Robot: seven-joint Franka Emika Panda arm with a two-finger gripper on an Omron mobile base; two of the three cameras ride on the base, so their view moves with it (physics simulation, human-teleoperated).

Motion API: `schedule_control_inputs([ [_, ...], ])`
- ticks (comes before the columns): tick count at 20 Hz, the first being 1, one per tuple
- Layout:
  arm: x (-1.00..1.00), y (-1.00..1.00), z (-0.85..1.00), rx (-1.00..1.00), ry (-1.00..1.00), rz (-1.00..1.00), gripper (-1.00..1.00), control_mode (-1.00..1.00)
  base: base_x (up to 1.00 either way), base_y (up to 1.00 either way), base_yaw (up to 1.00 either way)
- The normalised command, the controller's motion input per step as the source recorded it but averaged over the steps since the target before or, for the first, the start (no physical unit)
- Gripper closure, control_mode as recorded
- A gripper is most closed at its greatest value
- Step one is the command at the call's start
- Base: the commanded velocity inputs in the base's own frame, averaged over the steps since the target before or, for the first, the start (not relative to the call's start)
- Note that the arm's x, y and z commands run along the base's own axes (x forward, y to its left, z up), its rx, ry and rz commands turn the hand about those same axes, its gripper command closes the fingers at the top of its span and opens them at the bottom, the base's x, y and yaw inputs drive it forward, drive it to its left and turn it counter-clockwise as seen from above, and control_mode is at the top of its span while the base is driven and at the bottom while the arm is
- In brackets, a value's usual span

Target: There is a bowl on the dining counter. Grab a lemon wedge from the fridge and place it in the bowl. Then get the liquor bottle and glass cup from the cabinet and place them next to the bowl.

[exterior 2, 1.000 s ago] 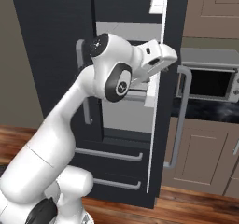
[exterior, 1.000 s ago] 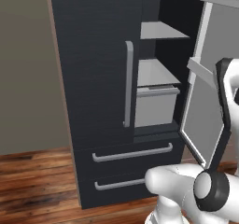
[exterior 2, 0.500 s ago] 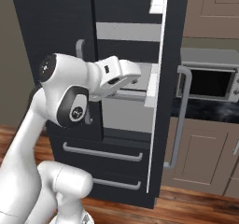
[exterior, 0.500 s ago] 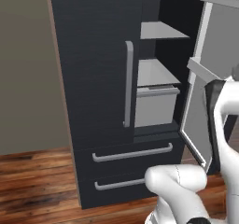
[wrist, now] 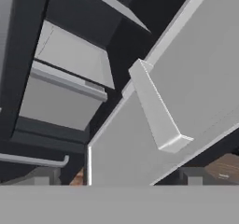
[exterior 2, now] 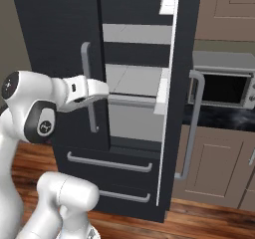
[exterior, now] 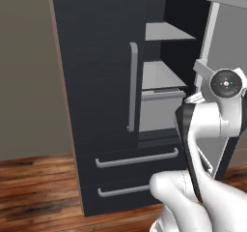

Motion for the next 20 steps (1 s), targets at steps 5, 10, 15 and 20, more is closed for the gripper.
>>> schedule_control_inputs([
  [5,0.44,1.00,-0.23,0.20,-0.03,0.03,-1.00,-1.00,0.00,0.00,0.00],
  [10,0.40,1.00,-0.21,0.21,0.00,0.03,-1.00,-1.00,0.00,0.00,0.00],
  [15,0.35,0.80,-0.11,0.19,0.00,0.01,-1.00,-1.00,0.00,0.00,0.00],
  [20,0.60,0.12,0.00,0.13,0.05,0.00,-1.00,-1.00,0.00,0.00,0.00],
])
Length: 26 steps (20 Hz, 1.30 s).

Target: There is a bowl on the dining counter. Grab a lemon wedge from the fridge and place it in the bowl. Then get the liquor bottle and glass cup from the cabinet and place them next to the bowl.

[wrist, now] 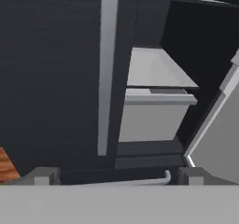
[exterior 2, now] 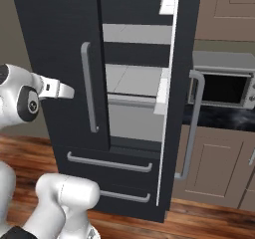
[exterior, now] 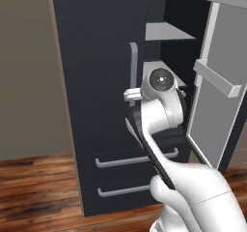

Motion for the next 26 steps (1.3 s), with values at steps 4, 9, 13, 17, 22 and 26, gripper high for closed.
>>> schedule_control_inputs([
  [4,0.60,0.00,0.00,0.03,0.01,0.00,-1.00,-1.00,0.00,0.00,0.00],
  [9,0.55,-0.13,0.00,0.00,0.00,0.02,-1.00,-1.00,0.00,0.00,0.00],
  [13,0.70,-0.10,0.00,0.01,0.00,0.02,-1.00,-1.00,0.00,0.00,0.00],
  [17,0.74,-0.09,0.00,0.04,0.00,0.06,-1.00,-1.00,0.00,0.00,0.00],
  [22,0.61,0.00,0.00,0.08,0.00,0.09,-1.00,-1.00,0.00,0.00,0.00],
  [26,0.41,0.00,0.00,0.09,0.00,0.08,-1.00,-1.00,0.00,0.00,0.00],
])
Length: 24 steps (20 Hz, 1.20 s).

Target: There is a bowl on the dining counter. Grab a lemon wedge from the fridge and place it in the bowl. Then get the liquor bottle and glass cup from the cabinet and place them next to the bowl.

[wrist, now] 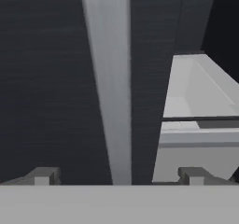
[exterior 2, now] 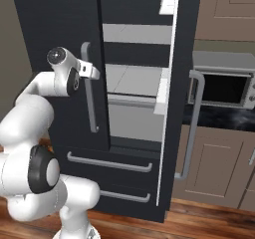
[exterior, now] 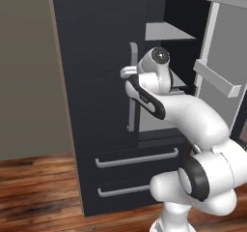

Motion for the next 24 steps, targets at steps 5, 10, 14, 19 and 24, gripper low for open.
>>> schedule_control_inputs([
  [5,0.23,0.00,-0.01,0.06,0.00,0.03,-1.00,-1.00,0.00,0.00,0.00],
  [10,0.27,0.00,-0.01,0.03,0.00,0.00,-1.00,-1.00,0.00,0.00,0.00],
  [14,0.45,0.00,-0.02,0.03,0.00,0.00,-1.00,-1.00,0.00,0.00,0.00],
  [19,0.55,0.00,-0.03,0.02,0.00,0.00,-1.00,-1.00,0.00,0.00,0.00],
  [24,0.57,0.06,-0.10,0.00,0.02,0.00,-1.00,-1.00,0.00,0.00,0.00],
])
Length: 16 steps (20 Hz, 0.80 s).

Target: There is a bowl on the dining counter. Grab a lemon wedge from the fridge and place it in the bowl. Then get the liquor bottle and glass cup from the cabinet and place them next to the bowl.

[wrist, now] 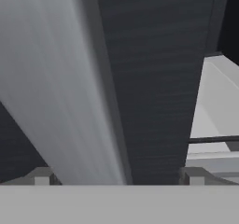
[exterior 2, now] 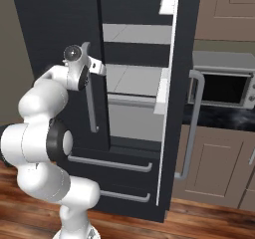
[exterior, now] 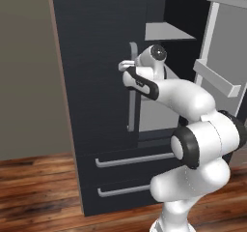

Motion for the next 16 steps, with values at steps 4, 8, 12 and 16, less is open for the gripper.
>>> schedule_control_inputs([
  [4,0.56,0.21,-0.31,-0.02,0.09,0.00,1.00,-1.00,0.00,0.00,0.00],
  [8,0.15,0.14,-0.18,-0.05,0.14,-0.02,1.00,-1.00,0.00,0.00,0.00],
  [12,0.00,0.15,-0.10,0.00,0.03,0.00,1.00,-1.00,0.00,0.00,0.00],
  [16,-0.13,0.19,-0.05,0.00,0.00,0.01,1.00,-1.00,0.00,0.00,0.00],
])
